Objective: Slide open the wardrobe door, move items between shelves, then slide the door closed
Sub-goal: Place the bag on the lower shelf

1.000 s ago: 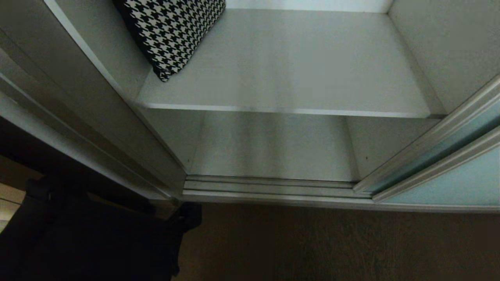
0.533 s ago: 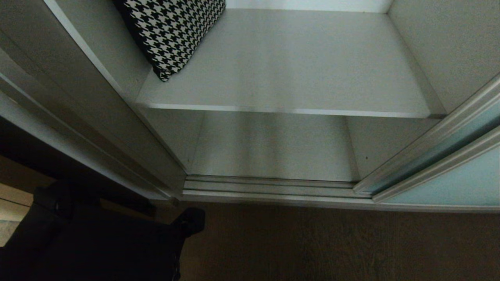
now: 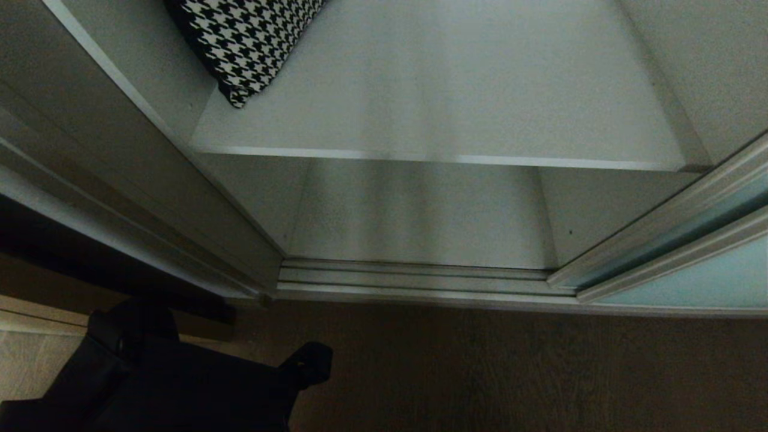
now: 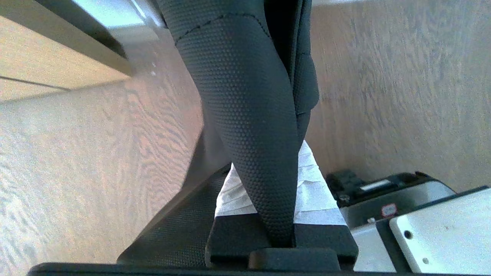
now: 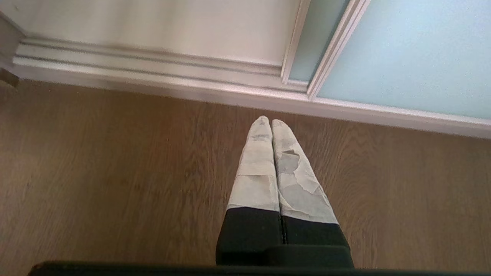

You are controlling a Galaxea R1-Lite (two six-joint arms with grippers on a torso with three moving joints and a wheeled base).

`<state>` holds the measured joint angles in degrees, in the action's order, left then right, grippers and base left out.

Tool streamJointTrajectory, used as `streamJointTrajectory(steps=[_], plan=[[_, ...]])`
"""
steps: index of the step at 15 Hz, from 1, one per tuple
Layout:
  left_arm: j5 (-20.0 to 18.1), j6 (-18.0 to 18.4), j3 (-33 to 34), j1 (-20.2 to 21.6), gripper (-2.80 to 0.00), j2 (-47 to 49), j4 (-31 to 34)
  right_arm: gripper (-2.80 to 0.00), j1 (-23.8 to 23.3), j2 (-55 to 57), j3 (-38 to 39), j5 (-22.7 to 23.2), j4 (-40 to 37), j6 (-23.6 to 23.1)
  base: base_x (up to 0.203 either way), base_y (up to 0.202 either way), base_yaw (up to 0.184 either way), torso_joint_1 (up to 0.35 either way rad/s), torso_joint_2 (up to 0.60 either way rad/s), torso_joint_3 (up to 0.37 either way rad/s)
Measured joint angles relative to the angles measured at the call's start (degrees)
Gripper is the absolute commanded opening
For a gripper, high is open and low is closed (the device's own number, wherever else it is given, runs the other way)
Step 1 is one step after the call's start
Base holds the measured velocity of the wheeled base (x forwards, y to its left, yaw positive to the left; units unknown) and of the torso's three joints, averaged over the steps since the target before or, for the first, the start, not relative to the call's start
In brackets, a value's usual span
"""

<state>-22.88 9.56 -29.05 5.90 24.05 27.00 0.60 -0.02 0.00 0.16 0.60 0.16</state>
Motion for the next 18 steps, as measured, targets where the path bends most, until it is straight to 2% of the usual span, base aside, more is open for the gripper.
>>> streamJointTrajectory(steps=[7, 10, 15, 18], plan=[[-3.6, 4.3, 1.0, 0.0, -2.80, 2.3, 0.2, -2.80, 0.0, 0.0, 0.0, 0.0, 0.0, 0.0, 0.000, 0.000, 0.000, 0.001, 0.00, -0.197], [-3.8, 6.4, 1.0, 0.0, -2.80, 3.0, 1.9, -2.80, 0.0, 0.0, 0.0, 0.0, 0.0, 0.0, 0.000, 0.000, 0.000, 0.004, 0.00, -0.193], [-3.8, 6.6, -0.3, 0.1, -2.80, 4.8, 1.7, -2.80, 0.0, 0.0, 0.0, 0.0, 0.0, 0.0, 0.000, 0.000, 0.000, 0.002, 0.00, -0.043], [-5.0, 10.0, -1.3, 0.0, -2.80, 8.0, 1.4, -2.80, 0.0, 0.0, 0.0, 0.0, 0.0, 0.0, 0.000, 0.000, 0.000, 0.000, 0.00, 0.000]])
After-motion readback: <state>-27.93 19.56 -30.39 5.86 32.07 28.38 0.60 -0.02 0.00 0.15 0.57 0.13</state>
